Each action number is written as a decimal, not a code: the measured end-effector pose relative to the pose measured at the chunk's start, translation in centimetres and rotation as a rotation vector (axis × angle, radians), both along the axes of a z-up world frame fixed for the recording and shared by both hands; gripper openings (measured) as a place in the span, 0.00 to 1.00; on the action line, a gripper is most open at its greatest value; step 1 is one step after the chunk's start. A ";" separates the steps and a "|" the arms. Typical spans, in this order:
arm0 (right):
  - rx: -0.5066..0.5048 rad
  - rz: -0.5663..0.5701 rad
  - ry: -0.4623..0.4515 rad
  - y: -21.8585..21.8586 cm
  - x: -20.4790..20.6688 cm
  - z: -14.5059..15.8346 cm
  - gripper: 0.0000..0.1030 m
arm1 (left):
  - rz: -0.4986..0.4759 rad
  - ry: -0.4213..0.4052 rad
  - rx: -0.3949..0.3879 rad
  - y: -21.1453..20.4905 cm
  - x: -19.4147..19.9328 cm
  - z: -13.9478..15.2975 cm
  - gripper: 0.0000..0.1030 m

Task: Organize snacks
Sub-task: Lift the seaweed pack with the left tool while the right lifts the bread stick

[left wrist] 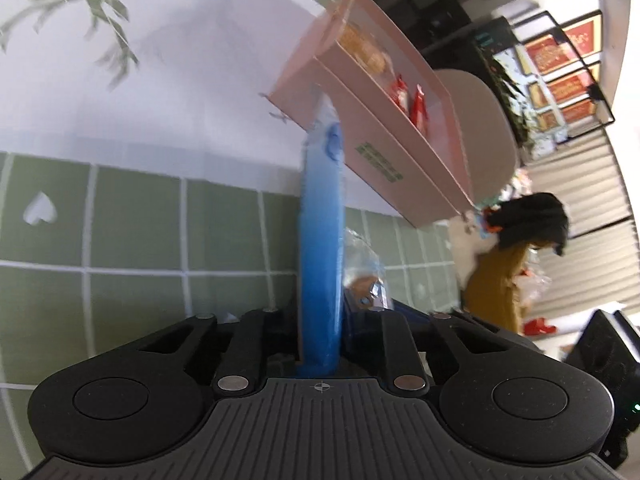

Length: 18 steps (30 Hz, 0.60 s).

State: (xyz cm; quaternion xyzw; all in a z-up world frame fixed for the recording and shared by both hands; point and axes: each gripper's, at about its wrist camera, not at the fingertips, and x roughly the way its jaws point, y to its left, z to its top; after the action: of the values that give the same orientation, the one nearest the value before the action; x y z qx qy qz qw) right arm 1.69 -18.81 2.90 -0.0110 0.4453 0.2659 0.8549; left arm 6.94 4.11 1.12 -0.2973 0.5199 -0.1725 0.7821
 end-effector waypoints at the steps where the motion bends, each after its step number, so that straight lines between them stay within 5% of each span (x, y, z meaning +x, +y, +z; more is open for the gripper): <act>1: -0.004 0.001 0.001 0.1 0.0 0.0 0.48 | -0.001 -0.008 0.030 -0.1 0.1 0.3 0.18; 8: -0.027 -0.048 -0.009 -1.3 -0.8 0.5 0.48 | -0.042 -0.077 0.194 -1.1 -0.9 2.5 0.18; 18: -0.040 -0.046 -0.032 -2.0 -1.6 0.0 0.50 | -0.032 -0.048 0.096 -1.3 0.0 1.4 0.22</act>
State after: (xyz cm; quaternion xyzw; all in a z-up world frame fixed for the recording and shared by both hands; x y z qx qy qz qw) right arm 0.09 -20.76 2.87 -0.0220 0.4367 0.2369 0.8676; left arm 6.89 2.78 2.47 -0.2471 0.5132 -0.1670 0.8048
